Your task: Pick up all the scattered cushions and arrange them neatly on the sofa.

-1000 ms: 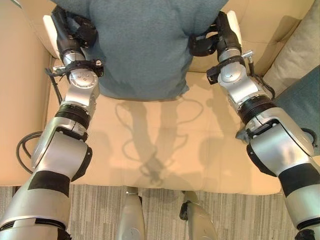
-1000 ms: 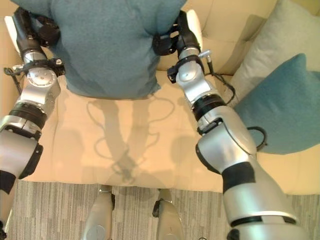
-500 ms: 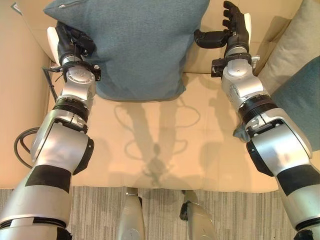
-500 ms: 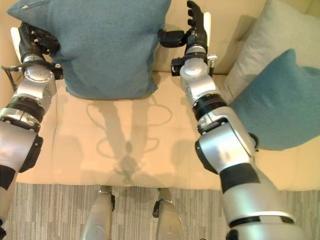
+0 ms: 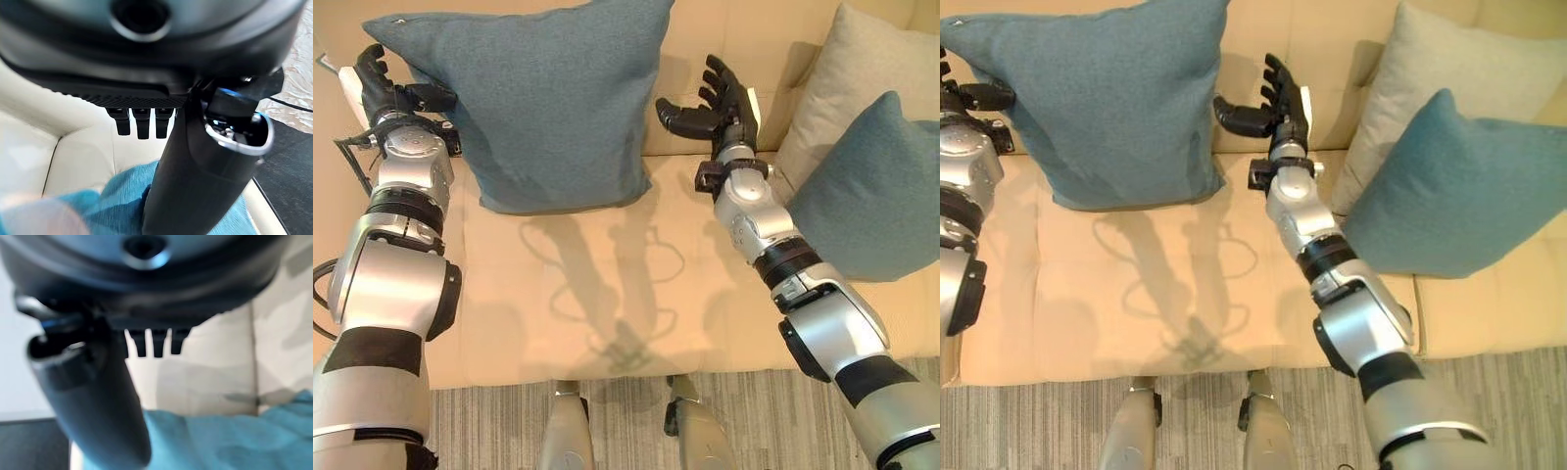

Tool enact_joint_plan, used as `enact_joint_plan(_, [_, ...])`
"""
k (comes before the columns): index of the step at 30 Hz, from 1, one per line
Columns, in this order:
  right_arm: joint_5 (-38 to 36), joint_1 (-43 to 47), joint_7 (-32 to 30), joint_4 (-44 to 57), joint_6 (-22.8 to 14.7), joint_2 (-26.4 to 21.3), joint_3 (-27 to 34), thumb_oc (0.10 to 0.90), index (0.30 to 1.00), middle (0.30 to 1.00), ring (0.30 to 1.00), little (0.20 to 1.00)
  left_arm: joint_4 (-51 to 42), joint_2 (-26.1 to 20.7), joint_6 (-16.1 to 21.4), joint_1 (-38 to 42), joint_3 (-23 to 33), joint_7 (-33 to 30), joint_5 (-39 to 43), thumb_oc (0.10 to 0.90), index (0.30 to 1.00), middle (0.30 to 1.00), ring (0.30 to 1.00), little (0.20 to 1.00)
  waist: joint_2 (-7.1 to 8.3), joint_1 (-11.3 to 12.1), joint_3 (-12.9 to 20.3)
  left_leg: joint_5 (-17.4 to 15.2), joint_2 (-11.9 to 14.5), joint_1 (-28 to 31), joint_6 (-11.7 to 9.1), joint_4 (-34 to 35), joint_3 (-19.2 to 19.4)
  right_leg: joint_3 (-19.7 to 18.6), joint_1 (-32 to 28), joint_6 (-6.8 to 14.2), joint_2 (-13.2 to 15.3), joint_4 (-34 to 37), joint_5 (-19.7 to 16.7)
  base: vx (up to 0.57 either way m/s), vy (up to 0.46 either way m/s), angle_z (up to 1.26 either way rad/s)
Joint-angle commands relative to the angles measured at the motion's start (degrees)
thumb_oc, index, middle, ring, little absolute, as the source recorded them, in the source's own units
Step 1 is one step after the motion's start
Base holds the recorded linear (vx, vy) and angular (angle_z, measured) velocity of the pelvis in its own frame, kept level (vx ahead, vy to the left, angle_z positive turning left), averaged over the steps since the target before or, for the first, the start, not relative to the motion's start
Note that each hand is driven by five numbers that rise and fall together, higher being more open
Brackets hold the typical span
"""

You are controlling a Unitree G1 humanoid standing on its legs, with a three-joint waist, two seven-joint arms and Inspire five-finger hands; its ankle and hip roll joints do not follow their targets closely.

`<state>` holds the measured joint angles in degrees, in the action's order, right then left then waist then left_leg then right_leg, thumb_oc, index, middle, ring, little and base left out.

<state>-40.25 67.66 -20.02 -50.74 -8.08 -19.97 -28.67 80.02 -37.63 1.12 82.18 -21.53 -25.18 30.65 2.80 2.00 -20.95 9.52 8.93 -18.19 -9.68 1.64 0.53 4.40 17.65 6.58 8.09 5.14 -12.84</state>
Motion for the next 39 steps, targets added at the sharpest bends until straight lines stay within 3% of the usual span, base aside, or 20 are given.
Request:
enact_joint_plan(1, [5.41, 3.74, 3.28, 5.29, -2.17, -3.39, -4.01, 0.8, 0.9, 0.9, 0.9, 0.9, 0.47, -5.42, 4.42, 7.09, -4.25, 1.76, -1.33, 0.8, 0.9, 0.9, 0.9, 0.9, -0.62, -1.55, 2.6, -5.71, 0.93, 0.24, 1.61, -4.01, 0.86, -1.67, -2.29, 4.16, 4.21, -8.97, 12.62, 0.01, 0.006, -0.05])
enact_joint_plan(6, [12.0, -2.8, 6.32, 15.83, 0.21, -7.44, -7.62, 0.8, 0.9, 0.9, 0.9, 0.9, 0.26, -8.16, 3.87, 4.7, -0.95, 2.34, 1.11, 0.8, 0.9, 0.9, 0.9, 0.9, -0.09, -2.91, 4.15, -6.5, 1.2, 2.07, 1.65, -4.18, 1.78, -1.88, -3.58, 4.23, 4.23, -9.0, 12.8, 0.04, -0.005, -0.06])
enact_joint_plan(12, [17.1, -14.18, 9.41, 26.68, -0.82, -11.79, -6.17, 0.8, 0.9, 0.9, 0.9, 0.9, -0.47, -14.14, 3.78, -0.39, 5.48, -1.87, -0.23, 0.8, 0.9, 0.9, 0.9, 0.9, 0.22, -4.48, 5.47, -7.76, 1.89, 4.04, 1.65, -4.76, 3.04, -2.42, -4.64, 4.56, 4.19, -8.87, 12.98, 0.03, 0.011, -0.11])
enact_joint_plan(15, [17.96, -19.39, 10.71, 29.98, -3.1, -12.66, -4.6, 0.8, 0.9, 0.9, 0.9, 0.9, -0.78, -16.72, 1.66, -3.98, 4.29, -6.66, -12.16, 0.8, 0.9, 0.9, 0.9, 0.9, 0.5, -5.35, 5.89, -7.96, 2.3, 4.65, 1.63, -4.95, 3.73, -2.92, -4.65, 4.73, 4.14, -8.66, 12.77, 0.01, 0.015, -0.09])
enact_joint_plan(21, [20.67, -28.77, 12.33, 33.64, -2.87, -16.63, -0.96, 0.8, 0.9, 0.9, 0.9, 0.9, -2.24, -19.68, 1.79, -9.85, 10.0, -7.19, -9.82, 0.8, 0.9, 0.9, 0.9, 0.9, -0.06, -6.58, 7.73, -8.25, 2.73, 6.24, 1.57, -4.11, 4.67, -3.09, -5.21, 5.01, 4.11, -8.36, 13.06, 0.04, 0.015, -0.11])
enact_joint_plan(22, [22.88, -33.85, 12.63, 35.1, -2.84, -17.28, 1.93, 0.8, 0.9, 0.9, 0.9, 0.9, -5.44, -20.21, 2.99, -14.29, 14.28, -9.15, -8.75, 0.8, 0.9, 0.9, 0.9, 0.9, -0.02, -6.74, 8.52, -8.54, 2.78, 7.32, 1.54, -3.8, 4.91, -3.06, -5.94, 4.98, 4.13, -8.43, 13.44, 0.08, -0.015, -0.11])
enact_joint_plan(24, [24.12, -36.8, 12.62, 36.05, -2.95, -17.75, 3.79, 0.8, 0.9, 0.9, 0.9, 0.9, -7.26, -19.76, 3.61, -17.89, 17.08, -9.62, -8.65, 0.8, 0.9, 0.9, 0.9, 0.9, -0.09, -6.81, 9.03, -8.68, 2.81, 7.96, 1.55, -3.66, 5.02, -2.97, -6.42, 4.98, 4.16, -8.41, 13.61, 0.08, -0.026, -0.11])
enact_joint_plan(25, [26.62, -42.76, 13.04, 36.74, -3.23, -18.2, 8.12, 0.8, 0.9, 0.9, 0.9, 0.9, -8.65, -19.04, 4.46, -25.32, 21.65, -9.47, -8.9, 0.8, 0.9, 0.9, 0.9, 0.9, 0.1, -7.02, 9.92, -8.95, 2.86, 9.32, 1.57, -3.37, 5.26, -2.82, -7.55, 4.93, 4.14, -8.4, 14.06, 0.07, -0.025, -0.1])
enact_joint_plan(28, [29.51, -48.68, 13.44, 37.52, -2.33, -18.86, 11.46, 0.8, 0.9, 0.9, 0.9, 0.9, -13.12, -15.55, 5.13, -34.89, 27.7, -9.4, -8.39, 0.8, 0.9, 0.9, 0.9, 0.9, -0.55, -7.3, 11.37, -9.17, 3.04, 11.15, 1.56, -2.98, 5.56, -2.59, -9.01, 4.78, 4.0, -8.41, 14.64, 0.09, -0.057, -0.03])
enact_joint_plan(29, [31.17, -52.12, 13.63, 37.97, -2.29, -18.87, 13.91, 0.8, 0.9, 0.9, 0.9, 0.9, -17.26, -13.58, 6.45, -41.04, 31.44, -9.68, -7.78, 0.8, 0.9, 0.9, 0.9, 0.9, -0.44, -7.31, 11.86, -9.35, 3.12, 12.02, 1.53, -2.89, 5.71, -2.48, -9.71, 4.66, 3.79, -8.45, 14.99, 0.08, -0.092, -0.03])
enact_joint_plan(30, [32.12, -57.91, 14.18, 38.46, -1.78, -17.88, 18.22, 0.8, 0.9, 0.9, 0.9, 0.9, -26.69, -7.97, 8.87, -53.01, 36.73, -7.78, -6.76, 0.8, 0.9, 0.9, 0.9, 0.9, -0.67, -7.25, 12.97, -9.49, 3.39, 13.51, 1.45, -2.78, 5.91, -2.32, -10.95, 4.26, 3.39, -8.56, 15.58, 0.09, -0.14, -0.05])
enact_joint_plan(32, [32.13, -62.1, 14.27, 36.88, -1.67, -16.52, 22.05, 0.8, 0.9, 0.9, 0.9, 0.9, -31.22, -3.39, 11.33, -63.11, 39.12, -7.08, -7.55, 0.8, 0.9, 0.9, 0.9, 0.9, -0.69, -7.26, 13.73, -9.28, 3.98, 14.9, 1.16, -2.66, 5.86, -2.11, -12.15, 3.61, 2.6, -9.16, 16.69, 0.04, -0.159, -0.03])
enact_joint_plan(34, [31.82, -64.65, 14.26, 34.31, -1.9, -15.55, 24.33, 0.8, 0.9, 0.9, 0.9, 0.9, -35.44, 1.8, 14.03, -71.2, 37.55, -2.78, -7.87, 0.8, 0.9, 0.9, 0.9, 0.9, -1.15, -6.89, 13.84, -8.4, 5.0, 15.87, 0.79, -2.73, 5.44, -1.47, -13.34, 2.68, 1.48, -10.97, 18.52, -0.03, -0.174, 0.01])
enact_joint_plan(37, [31.59, -66.68, 14.49, 29.82, -1.64, -12.85, 25.68, 0.8, 0.9, 0.9, 0.9, 0.9, -31.11, 8.88, 14.36, -77.07, 37.43, 1.68, -3.54, 0.8, 0.9, 0.9, 0.9, 0.9, -1.93, -6.45, 14.02, -3.51, 7.4, 17.38, -0.52, -1.01, 5.13, -0.61, -14.99, 1.09, -1.26, -12.3, 20.62, -0.05, -0.155, 0.05])
enact_joint_plan(39, [30.7, -67.3, 12.94, 25.89, -1.67, -11.2, 26.74, 0.8, 0.9, 0.9, 0.9, 0.9, -28.2, 12.97, 13.97, -78.4, 35.2, 3.43, -1.53, 0.8, 0.9, 0.9, 0.9, 0.9, -2.51, -6.02, 13.4, 3.06, 9.24, 16.21, -2.22, -0.86, 3.68, 0.58, -15.98, 0.2, -2.88, -12.07, 21.31, -0.19, -0.17, 0.07])
